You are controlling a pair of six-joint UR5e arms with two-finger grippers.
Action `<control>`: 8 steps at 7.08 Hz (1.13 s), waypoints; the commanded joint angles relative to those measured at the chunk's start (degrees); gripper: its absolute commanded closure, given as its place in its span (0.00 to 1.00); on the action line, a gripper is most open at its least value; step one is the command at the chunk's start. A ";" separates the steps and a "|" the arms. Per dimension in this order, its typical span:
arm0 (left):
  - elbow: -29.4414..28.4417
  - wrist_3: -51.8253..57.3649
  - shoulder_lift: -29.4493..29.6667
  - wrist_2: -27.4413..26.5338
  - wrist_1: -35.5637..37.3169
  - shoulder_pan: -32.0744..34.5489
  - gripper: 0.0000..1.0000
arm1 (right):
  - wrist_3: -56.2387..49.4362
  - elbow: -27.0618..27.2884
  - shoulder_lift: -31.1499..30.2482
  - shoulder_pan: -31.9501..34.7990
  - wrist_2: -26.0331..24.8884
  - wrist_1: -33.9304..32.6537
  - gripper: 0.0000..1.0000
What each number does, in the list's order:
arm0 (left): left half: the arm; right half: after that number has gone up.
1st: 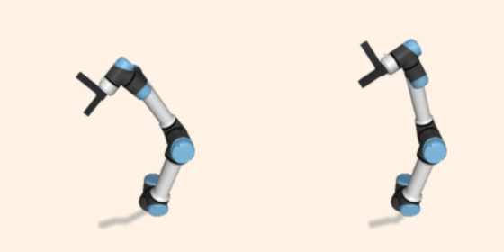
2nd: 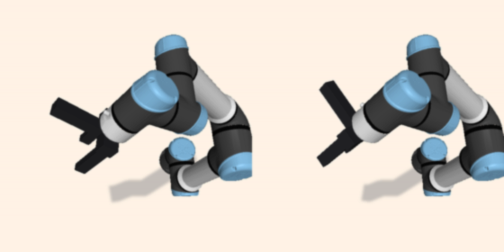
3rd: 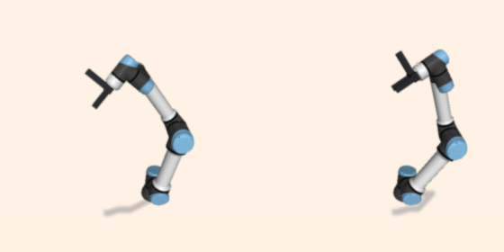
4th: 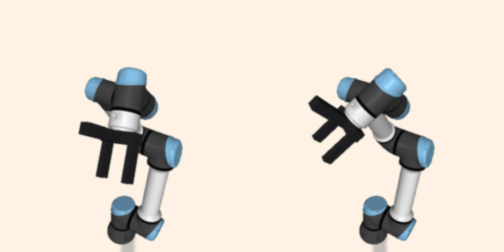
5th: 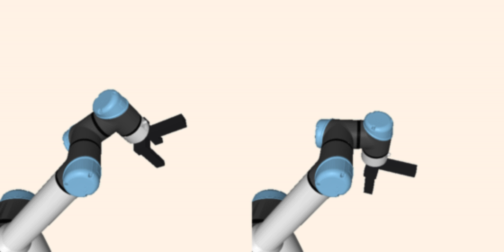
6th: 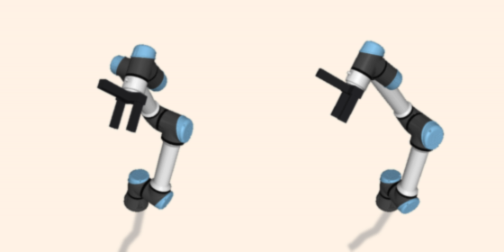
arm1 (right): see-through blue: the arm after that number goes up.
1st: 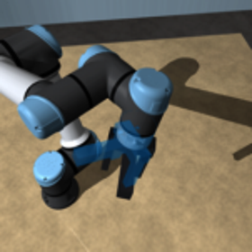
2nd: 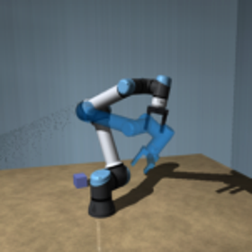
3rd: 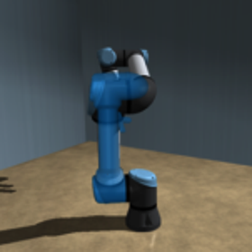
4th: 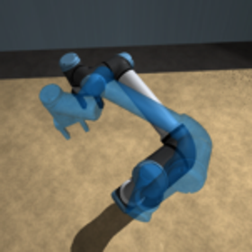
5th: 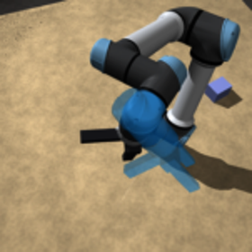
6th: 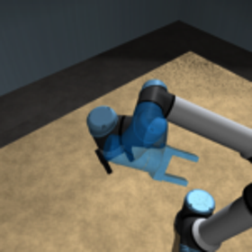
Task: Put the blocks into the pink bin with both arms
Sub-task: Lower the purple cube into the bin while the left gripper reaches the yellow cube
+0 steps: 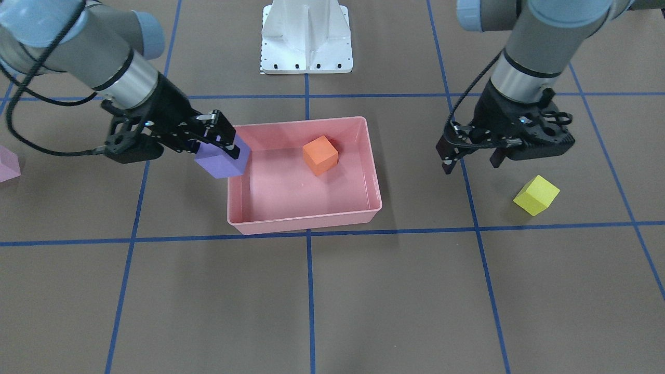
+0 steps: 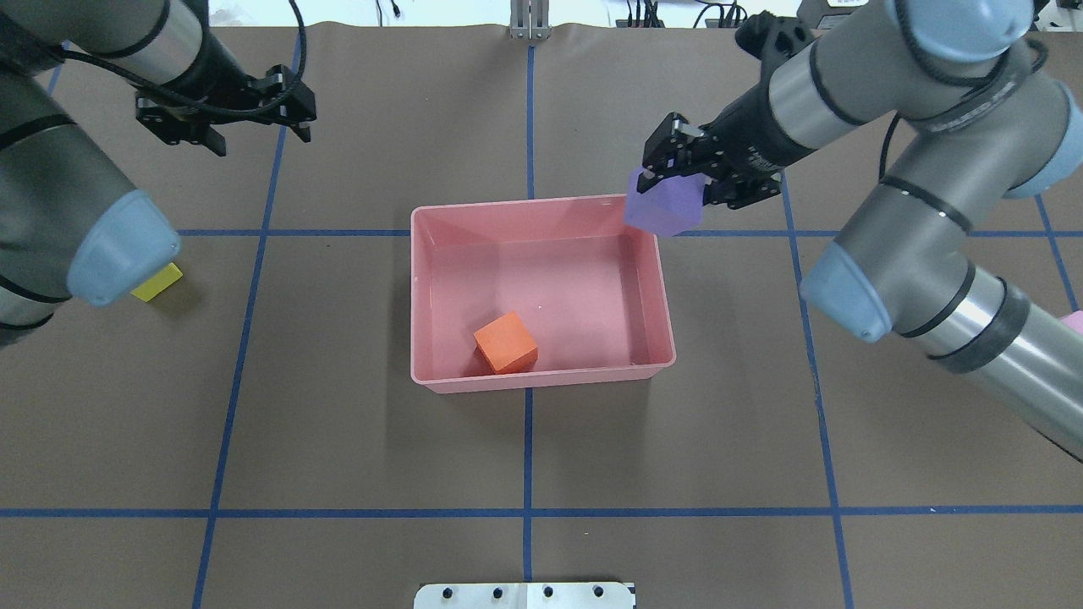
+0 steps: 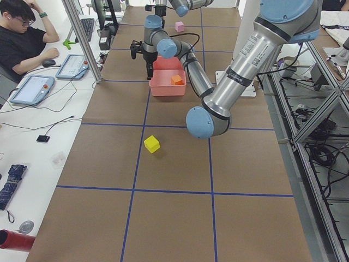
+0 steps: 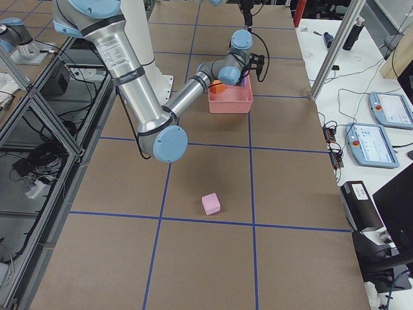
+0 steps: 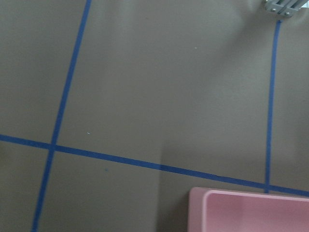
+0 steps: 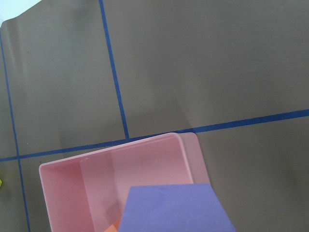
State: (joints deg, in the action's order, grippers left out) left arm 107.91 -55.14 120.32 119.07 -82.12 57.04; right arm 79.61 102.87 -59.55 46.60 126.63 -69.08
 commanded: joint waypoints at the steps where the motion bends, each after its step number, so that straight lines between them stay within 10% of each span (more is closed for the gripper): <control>1: -0.24 11.35 -7.08 0.37 -0.32 5.87 0.00 | 0.72 -0.65 2.41 -8.78 -10.75 0.08 1.00; 6: -1.47 2.65 -20.81 -3.04 -10.39 7.21 0.00 | 0.10 -4.43 4.00 -10.92 -18.43 0.61 0.95; 7: -3.04 -2.29 -20.65 -4.36 -12.52 6.86 0.00 | -0.16 -4.70 3.91 -10.92 -18.52 0.61 0.06; 8: -5.67 -7.73 -20.65 -4.46 -16.37 6.42 0.00 | 0.28 -4.79 4.09 -10.92 -18.52 0.70 0.00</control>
State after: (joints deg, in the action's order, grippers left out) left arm 104.90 -56.32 99.91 115.38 -94.28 63.93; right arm 79.62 98.35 -55.57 35.70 108.24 -68.48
